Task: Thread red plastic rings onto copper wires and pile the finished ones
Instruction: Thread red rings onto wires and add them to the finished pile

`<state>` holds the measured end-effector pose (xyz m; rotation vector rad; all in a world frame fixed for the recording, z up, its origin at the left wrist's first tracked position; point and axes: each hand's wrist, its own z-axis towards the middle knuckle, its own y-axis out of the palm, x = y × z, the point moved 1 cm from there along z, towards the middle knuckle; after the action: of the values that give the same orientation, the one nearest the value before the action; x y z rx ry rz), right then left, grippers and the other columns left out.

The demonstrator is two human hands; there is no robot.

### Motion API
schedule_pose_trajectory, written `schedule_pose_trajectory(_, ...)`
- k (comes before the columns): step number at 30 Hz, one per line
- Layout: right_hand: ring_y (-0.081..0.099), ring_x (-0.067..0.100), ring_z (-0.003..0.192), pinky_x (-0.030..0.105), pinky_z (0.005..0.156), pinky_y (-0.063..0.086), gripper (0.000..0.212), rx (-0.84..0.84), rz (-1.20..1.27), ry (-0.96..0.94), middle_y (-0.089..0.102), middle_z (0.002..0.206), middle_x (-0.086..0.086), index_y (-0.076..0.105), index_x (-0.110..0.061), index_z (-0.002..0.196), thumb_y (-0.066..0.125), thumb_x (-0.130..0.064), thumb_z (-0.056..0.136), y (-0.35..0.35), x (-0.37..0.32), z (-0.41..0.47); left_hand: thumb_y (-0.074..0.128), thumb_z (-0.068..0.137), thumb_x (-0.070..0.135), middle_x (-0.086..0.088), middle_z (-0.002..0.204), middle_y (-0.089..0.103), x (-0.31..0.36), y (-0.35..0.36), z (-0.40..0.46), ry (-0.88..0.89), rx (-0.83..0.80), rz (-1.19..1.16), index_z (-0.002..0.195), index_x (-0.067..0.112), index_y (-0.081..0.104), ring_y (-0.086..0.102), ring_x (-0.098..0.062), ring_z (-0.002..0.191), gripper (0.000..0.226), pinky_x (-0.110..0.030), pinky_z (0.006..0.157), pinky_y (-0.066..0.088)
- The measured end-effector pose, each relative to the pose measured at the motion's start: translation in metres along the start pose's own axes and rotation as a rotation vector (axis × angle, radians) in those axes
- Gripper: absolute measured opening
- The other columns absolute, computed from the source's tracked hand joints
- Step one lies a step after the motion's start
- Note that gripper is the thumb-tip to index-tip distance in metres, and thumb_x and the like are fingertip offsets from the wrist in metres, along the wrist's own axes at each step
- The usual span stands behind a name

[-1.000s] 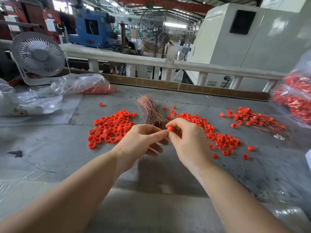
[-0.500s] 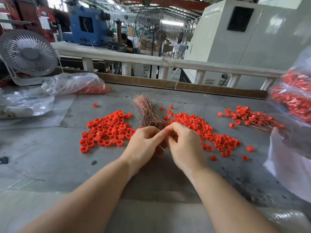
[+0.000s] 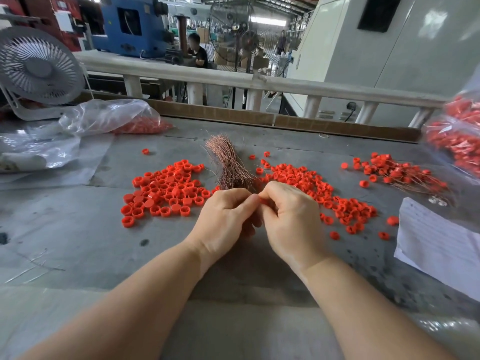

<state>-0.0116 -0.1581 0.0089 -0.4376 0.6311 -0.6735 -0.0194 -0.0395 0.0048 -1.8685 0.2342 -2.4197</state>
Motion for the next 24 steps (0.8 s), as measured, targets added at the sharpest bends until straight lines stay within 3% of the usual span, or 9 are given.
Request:
schedule_pose_trajectory(4,0.056,0.020,0.063,0.026,0.060,0.042,0.005,0.007,0.053,0.019,0.062,0.068,0.003,0.065,-0.004,0.072,0.064,0.000,0.075,-0.0006,0.0028,-0.0021,0.052,0.092,0.010,0.005,0.054,0.059,0.0016,-0.0013,0.0005,-0.011,-0.004,-0.062,0.067,0.012,0.063,0.054,-0.013,0.051,0.028,-0.027,0.050,0.045)
schedule_pose_trajectory(8,0.057,0.021,0.067,0.028,0.062,0.044,0.004,0.019,0.060,-0.021,0.062,0.072,0.003,0.067,-0.004,0.077,0.064,-0.003,0.076,-0.0024,0.0053,-0.0008,0.062,0.086,0.014,0.002,0.060,0.064,0.0018,-0.0013,0.0015,-0.016,-0.021,-0.107,0.080,0.006,0.067,0.058,-0.010,0.054,0.012,-0.021,0.047,0.048)
schedule_pose_trajectory(12,0.060,0.018,0.075,0.028,0.069,0.049,0.017,0.029,0.069,-0.076,0.065,0.081,0.002,0.069,-0.006,0.088,0.065,0.000,0.073,-0.0028,0.0038,-0.0007,0.067,0.082,0.014,0.003,0.059,0.064,-0.0004,-0.0032,0.0030,0.000,0.029,-0.137,0.079,0.007,0.067,0.057,-0.007,0.054,0.007,-0.020,0.047,0.048)
schedule_pose_trajectory(15,0.055,0.009,0.076,0.023,0.072,0.049,0.030,0.041,0.116,-0.015,0.062,0.087,-0.003,0.067,-0.008,0.103,0.066,0.000,0.074,-0.0036,0.0040,-0.0002,0.065,0.082,0.009,0.003,0.064,0.067,-0.0014,-0.0056,0.0042,-0.024,0.068,-0.263,0.085,0.010,0.069,0.058,-0.006,0.058,0.005,-0.019,0.049,0.048)
schedule_pose_trajectory(20,0.062,0.018,0.072,0.037,0.067,0.053,0.013,0.047,0.145,-0.015,0.065,0.083,0.003,0.070,-0.005,0.091,0.060,-0.006,0.083,-0.0071,0.0031,0.0011,0.060,0.083,-0.001,0.003,0.069,0.068,-0.0023,-0.0042,0.0056,-0.044,0.038,-0.369,0.090,0.013,0.070,0.060,-0.006,0.061,0.018,-0.019,0.055,0.051)
schedule_pose_trajectory(24,0.063,0.022,0.073,0.035,0.067,0.052,0.013,0.076,0.055,-0.039,0.067,0.079,0.004,0.072,-0.005,0.085,0.060,-0.007,0.081,-0.0087,0.0018,0.0004,0.064,0.081,0.005,0.000,0.066,0.068,-0.0019,-0.0021,0.0046,-0.056,0.040,-0.407,0.080,0.015,0.072,0.061,-0.008,0.061,0.013,-0.019,0.058,0.052)
